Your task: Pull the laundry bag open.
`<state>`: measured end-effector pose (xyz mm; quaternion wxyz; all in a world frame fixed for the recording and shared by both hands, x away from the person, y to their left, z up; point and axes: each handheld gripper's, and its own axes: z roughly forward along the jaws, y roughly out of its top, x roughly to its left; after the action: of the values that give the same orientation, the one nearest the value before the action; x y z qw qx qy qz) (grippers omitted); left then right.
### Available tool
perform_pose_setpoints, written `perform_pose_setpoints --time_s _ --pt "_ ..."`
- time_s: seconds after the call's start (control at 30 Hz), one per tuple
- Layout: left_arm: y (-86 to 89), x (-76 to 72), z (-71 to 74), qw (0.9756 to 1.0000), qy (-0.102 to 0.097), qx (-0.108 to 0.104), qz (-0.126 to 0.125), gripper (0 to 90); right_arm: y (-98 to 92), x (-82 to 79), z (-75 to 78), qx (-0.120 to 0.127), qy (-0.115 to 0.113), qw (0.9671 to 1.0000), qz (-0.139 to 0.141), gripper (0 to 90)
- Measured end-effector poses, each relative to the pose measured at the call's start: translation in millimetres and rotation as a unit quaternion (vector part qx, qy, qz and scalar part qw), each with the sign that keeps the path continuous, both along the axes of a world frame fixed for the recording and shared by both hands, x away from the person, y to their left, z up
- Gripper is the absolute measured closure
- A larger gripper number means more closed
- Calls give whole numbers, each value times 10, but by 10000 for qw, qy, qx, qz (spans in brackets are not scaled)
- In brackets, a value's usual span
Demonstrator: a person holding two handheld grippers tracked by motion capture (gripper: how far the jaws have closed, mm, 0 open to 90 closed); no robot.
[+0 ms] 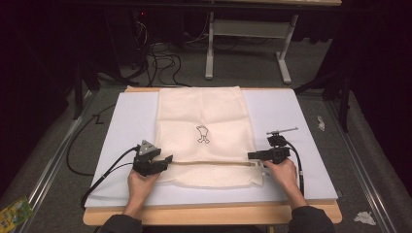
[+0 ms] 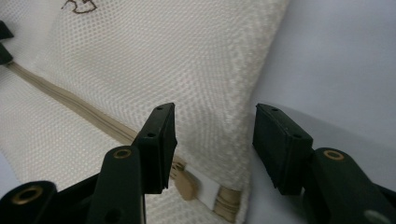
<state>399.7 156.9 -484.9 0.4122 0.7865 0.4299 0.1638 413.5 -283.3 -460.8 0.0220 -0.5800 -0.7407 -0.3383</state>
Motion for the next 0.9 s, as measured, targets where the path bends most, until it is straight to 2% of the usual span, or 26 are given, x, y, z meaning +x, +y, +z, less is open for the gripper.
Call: perform_pose_setpoints --time_s 0.1,0.17,0.2,0.33,0.53,0.6,0.67,0.77,0.9 --pt "-25 -4 -3 9999 -27 111 -33 414 99 38 3 40 65 9999 96 496" --pt "-25 0 -5 9999 1 99 -46 415 145 61 -6 151 103 9997 154 494" --pt "-25 2 -5 9999 8 113 -40 415 158 62 0 106 107 9997 173 495" --pt "-34 4 -8 9999 10 156 -30 417 103 49 -3 132 203 9994 227 536" --pt "-42 1 -8 9998 3 190 -21 419 166 47 10 -196 123 9990 390 610" --pt "-46 1 -8 9998 -2 201 -11 420 159 44 4 -192 105 9988 430 645" --pt "-48 1 -8 9998 2 221 -11 420 157 42 -7 -135 107 9986 503 719" --pt "-49 1 -7 9997 -1 230 -14 420 187 45 -21 -173 31 9979 629 820" --pt "-47 3 -6 9998 10 209 -15 421 201 43 -17 -155 -58 9973 716 871"
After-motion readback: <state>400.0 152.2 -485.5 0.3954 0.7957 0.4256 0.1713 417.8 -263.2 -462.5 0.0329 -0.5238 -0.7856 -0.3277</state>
